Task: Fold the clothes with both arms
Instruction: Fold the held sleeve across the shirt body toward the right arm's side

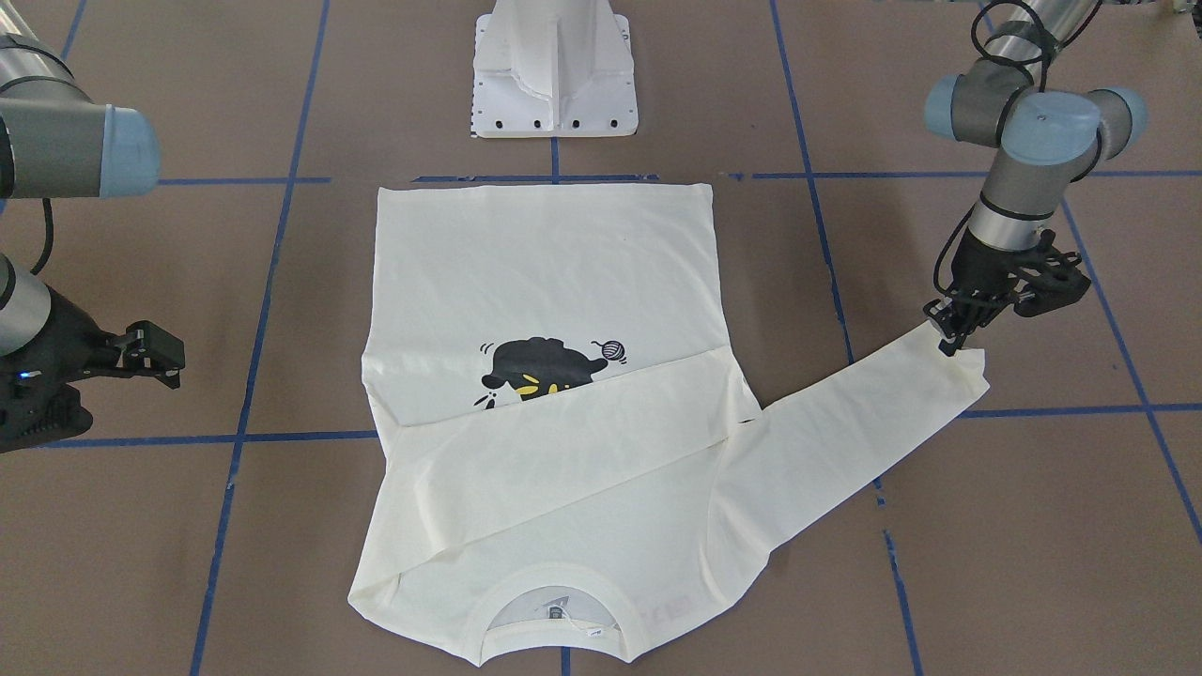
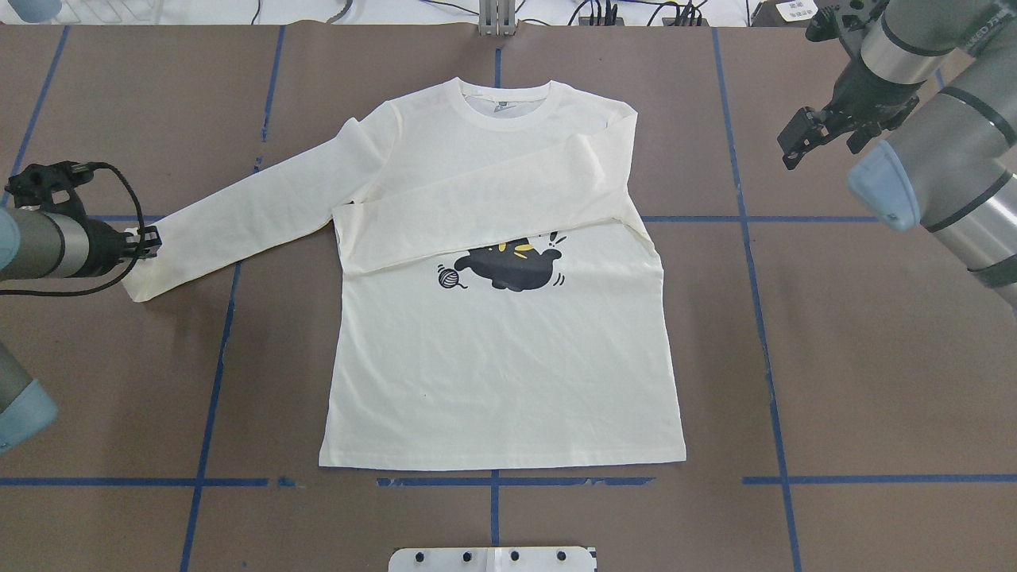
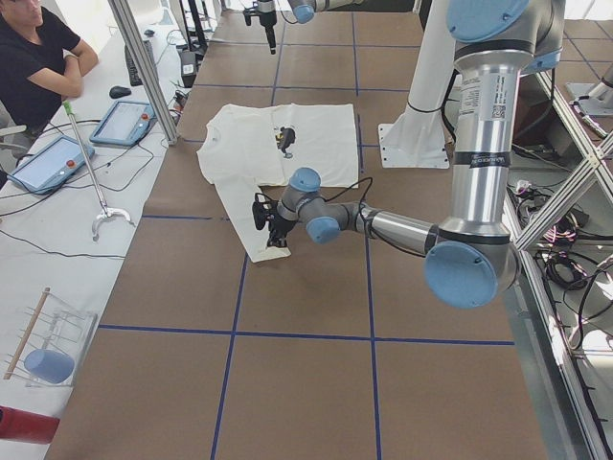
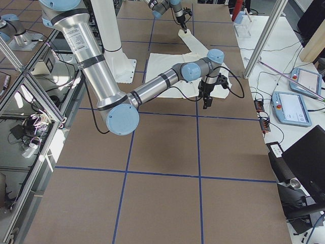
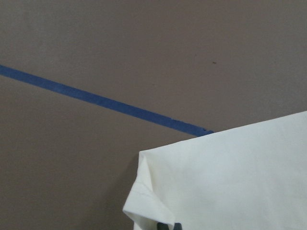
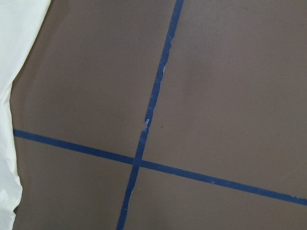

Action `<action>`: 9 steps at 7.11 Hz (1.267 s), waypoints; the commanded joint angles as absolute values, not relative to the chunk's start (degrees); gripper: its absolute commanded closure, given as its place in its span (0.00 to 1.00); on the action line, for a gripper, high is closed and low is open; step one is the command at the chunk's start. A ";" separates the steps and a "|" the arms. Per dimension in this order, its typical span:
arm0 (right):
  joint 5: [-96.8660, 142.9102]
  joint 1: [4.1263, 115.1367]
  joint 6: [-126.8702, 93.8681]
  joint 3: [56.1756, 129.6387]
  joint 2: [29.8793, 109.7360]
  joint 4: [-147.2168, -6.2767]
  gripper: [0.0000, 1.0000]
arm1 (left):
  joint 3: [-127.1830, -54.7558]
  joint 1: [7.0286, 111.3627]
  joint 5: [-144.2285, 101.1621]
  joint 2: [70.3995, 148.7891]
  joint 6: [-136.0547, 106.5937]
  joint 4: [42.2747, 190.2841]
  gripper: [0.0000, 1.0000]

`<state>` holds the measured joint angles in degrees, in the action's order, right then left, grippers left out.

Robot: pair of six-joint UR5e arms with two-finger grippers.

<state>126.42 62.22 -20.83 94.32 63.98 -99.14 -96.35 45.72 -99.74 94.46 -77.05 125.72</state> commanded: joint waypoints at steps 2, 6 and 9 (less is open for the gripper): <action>126.65 62.84 -20.83 94.13 64.25 -99.14 0.00 | -96.77 45.35 -99.84 113.13 -83.04 105.28 1.00; 126.83 67.75 -17.93 94.48 71.52 -99.05 0.00 | -97.20 45.78 -109.49 134.51 -89.00 100.10 1.00; 126.74 67.85 -18.46 94.04 71.63 -99.14 0.00 | -86.71 41.26 -106.55 145.43 -100.60 103.16 1.00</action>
